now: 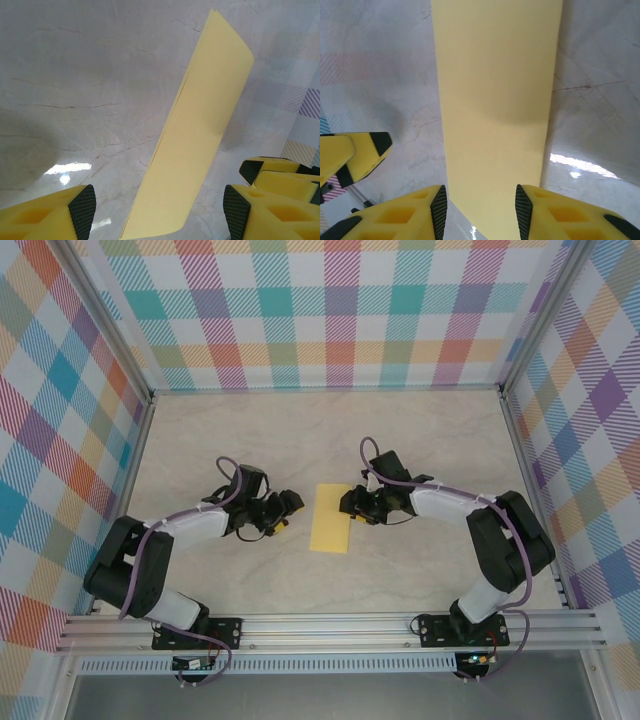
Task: Fold a paper plane with a square sheet of paper (pick it up from the middle)
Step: Fold the triangle a second time at the center of the table.
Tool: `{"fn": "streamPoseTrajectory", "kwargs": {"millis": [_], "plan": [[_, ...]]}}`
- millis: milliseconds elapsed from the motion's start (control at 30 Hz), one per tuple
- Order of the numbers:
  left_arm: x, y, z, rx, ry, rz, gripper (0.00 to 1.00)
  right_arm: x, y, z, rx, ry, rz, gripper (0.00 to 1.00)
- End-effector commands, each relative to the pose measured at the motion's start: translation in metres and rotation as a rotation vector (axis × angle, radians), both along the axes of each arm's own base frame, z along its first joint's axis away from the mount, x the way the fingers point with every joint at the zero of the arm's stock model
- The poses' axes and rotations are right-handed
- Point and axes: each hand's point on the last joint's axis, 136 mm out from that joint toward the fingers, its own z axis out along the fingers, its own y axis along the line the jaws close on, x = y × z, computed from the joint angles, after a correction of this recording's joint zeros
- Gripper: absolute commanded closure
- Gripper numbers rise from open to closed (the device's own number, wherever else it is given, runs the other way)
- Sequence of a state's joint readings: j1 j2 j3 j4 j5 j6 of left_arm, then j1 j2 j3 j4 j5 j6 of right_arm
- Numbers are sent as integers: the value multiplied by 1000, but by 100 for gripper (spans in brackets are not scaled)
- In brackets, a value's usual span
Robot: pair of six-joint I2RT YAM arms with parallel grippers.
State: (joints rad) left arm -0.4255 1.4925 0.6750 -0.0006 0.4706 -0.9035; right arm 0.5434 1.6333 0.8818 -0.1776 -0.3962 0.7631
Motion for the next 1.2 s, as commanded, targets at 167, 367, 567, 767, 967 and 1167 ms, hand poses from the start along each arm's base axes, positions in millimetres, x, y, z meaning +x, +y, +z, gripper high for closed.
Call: {"fn": "streamPoseTrajectory", "kwargs": {"millis": [167, 367, 567, 767, 967, 1167], "plan": [[8, -26, 5, -34, -19, -73, 30, -1, 10, -17, 41, 52, 5, 60], [7, -34, 2, -33, -16, -91, 30, -5, 4, -33, -3, 77, 3, 61], [7, -38, -1, -31, -9, -102, 30, -13, -5, -50, -48, 105, 3, 62], [7, -43, -4, -27, 0, -115, 30, -20, -12, -60, -77, 124, 1, 62], [7, -45, -7, -17, 8, -120, 30, -17, -11, -50, -65, 94, -6, 62], [6, -54, -6, -39, 11, -143, 33, -17, -12, -58, -91, 121, 1, 63]]}}
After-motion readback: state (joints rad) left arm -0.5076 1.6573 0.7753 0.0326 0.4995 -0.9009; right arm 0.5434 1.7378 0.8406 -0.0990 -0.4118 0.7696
